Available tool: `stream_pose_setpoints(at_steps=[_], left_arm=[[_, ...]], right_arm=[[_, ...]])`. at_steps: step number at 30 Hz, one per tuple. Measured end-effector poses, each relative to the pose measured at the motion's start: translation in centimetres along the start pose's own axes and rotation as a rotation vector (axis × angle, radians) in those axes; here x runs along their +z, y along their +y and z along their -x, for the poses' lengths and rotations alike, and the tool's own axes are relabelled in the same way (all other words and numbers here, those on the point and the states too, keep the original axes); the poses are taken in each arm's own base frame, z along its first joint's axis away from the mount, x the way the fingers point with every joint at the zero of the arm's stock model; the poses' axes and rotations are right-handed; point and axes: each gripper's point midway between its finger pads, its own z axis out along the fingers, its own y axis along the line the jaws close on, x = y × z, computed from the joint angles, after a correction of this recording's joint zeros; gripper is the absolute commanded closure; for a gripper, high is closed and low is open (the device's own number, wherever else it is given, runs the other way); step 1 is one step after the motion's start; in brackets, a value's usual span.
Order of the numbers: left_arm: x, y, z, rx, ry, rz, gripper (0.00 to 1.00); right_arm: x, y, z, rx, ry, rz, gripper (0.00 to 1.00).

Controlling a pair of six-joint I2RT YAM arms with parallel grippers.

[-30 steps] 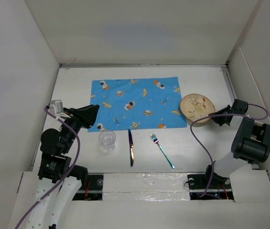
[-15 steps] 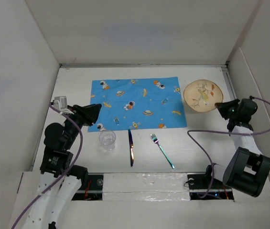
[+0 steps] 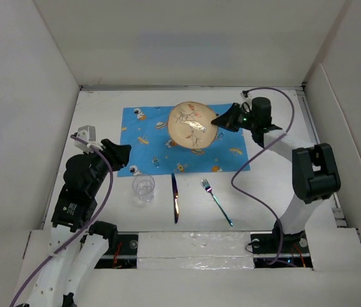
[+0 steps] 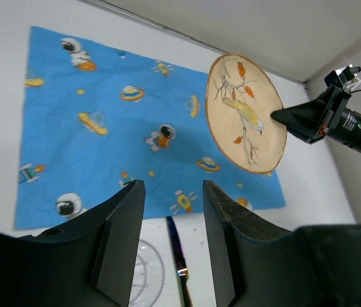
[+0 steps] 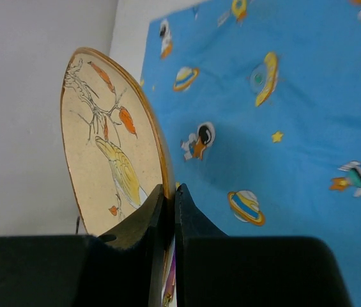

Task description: Set the dinner table for one person

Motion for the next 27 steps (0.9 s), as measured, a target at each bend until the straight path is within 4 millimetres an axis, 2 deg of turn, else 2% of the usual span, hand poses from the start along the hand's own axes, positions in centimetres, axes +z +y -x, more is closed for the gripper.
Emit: stream_pose_setpoints(at_steps=[3,6,9,15,19,27], left_arm=[[-0.7,1.5,0.1,0.023,-0.017,0.076,0.61],[-1.6,2.3,0.6,0.034,-0.064,0.110,0.61],[-2.4,2.4,1.3,0.044,-0.107,0.114,0.60],[-2.8,2.5,1.5,0.055,-0.127,0.114,0.59],[-2.5,2.8,1.2,0.058,-0.111,0.127,0.59],[-2.3,3.2,1.2,0.068,-0.104,0.138,0.59]], right_arm=[[3.3,-0.2,-3.3,0.011,0.106,0.021,1.00],[5.4,-1.2,-4.9,0.026,0.157,0.011,1.00],[6.8,-2.2,-5.4,0.023,0.178,-0.008,1.00],[9.9,-3.0,-4.1,-0.051,0.200,-0.050,1.00],[11.3,-3.5,-4.4,-0.081,0.227,-0.065,1.00],[11.9,-6.2,-7.7,-0.059,0.323,-0.129,1.00]])
